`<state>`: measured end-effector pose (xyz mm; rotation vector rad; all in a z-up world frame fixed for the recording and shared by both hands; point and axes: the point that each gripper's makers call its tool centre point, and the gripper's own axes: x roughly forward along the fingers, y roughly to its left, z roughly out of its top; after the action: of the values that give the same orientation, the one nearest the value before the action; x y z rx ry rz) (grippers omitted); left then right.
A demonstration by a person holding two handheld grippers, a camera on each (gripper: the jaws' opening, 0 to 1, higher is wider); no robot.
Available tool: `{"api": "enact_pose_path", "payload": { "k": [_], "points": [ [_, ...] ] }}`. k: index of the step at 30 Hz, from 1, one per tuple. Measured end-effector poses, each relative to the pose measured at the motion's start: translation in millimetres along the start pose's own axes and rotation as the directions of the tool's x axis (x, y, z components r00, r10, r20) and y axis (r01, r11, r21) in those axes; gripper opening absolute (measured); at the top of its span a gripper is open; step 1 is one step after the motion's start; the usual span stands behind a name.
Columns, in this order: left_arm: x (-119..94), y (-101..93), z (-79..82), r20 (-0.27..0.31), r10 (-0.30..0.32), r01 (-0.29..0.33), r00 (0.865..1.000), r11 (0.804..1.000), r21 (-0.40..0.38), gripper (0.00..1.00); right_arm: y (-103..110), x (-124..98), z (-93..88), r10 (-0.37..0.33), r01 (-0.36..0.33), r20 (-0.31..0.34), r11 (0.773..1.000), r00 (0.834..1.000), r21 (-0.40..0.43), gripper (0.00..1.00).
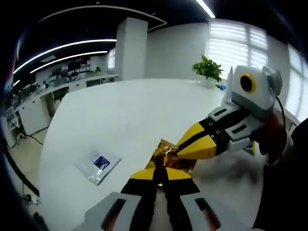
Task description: Arrange the skincare products in the storage area until every visible bottle or jar stands upright without overlapping.
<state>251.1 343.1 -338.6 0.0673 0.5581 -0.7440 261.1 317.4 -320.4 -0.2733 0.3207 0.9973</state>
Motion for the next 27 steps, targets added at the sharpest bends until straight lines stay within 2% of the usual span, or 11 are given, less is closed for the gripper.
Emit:
{"api": "enact_pose_path", "payload": {
  "k": [3, 7, 12, 14, 15, 21, 27],
  "points": [
    [-3, -4.7, 3.8, 0.028, -0.017, 0.017, 0.999, 1.0, 0.006, 0.09, 2, -2, 0.4, 0.007, -0.007, 0.0, 1.0, 1.0, -0.012, 0.02],
    [-8, -5.7, 11.5, 0.057, 0.01, -0.018, 0.998, 0.989, 0.15, 0.14, 4, -4, -0.2, 0.01, -0.011, -0.012, 0.999, 1.0, -0.046, 0.02],
    [-14, -2.8, 22.1, 0.108, 0.013, -0.031, 0.994, 0.985, 0.17, 0.14, 8, -6, -1.6, 0.023, -0.025, -0.024, 0.996, 0.999, -0.082, 0.02],
    [-15, -7.9, 24.5, 0.129, -0.018, -0.003, 0.991, 0.988, 0.156, 0.14, 9, -7, -1.4, 0.023, -0.025, -0.027, 0.995, 0.999, -0.096, 0.02],
    [-15, -9.4, 24.1, 0.13, -0.03, 0.011, 0.991, 0.989, 0.146, 0.15, 10, -7, -1.1, 0.023, -0.026, -0.027, 0.995, 0.999, -0.101, 0.02],
    [-19, 2.1, 25.5, 0.122, -0.01, -0.008, 0.992, 0.99, 0.144, 0.16, 13, -12, 1.6, 0.02, -0.024, -0.027, 0.984, 0.999, -0.174, 0.01],
    [-22, 5.7, 27.7, 0.116, -0.016, -0.002, 0.993, 0.989, 0.15, 0.16, 14, -19, 2.9, 0.005, -0.017, -0.042, 0.955, 0.999, -0.296, 0.01]
  ]
}}
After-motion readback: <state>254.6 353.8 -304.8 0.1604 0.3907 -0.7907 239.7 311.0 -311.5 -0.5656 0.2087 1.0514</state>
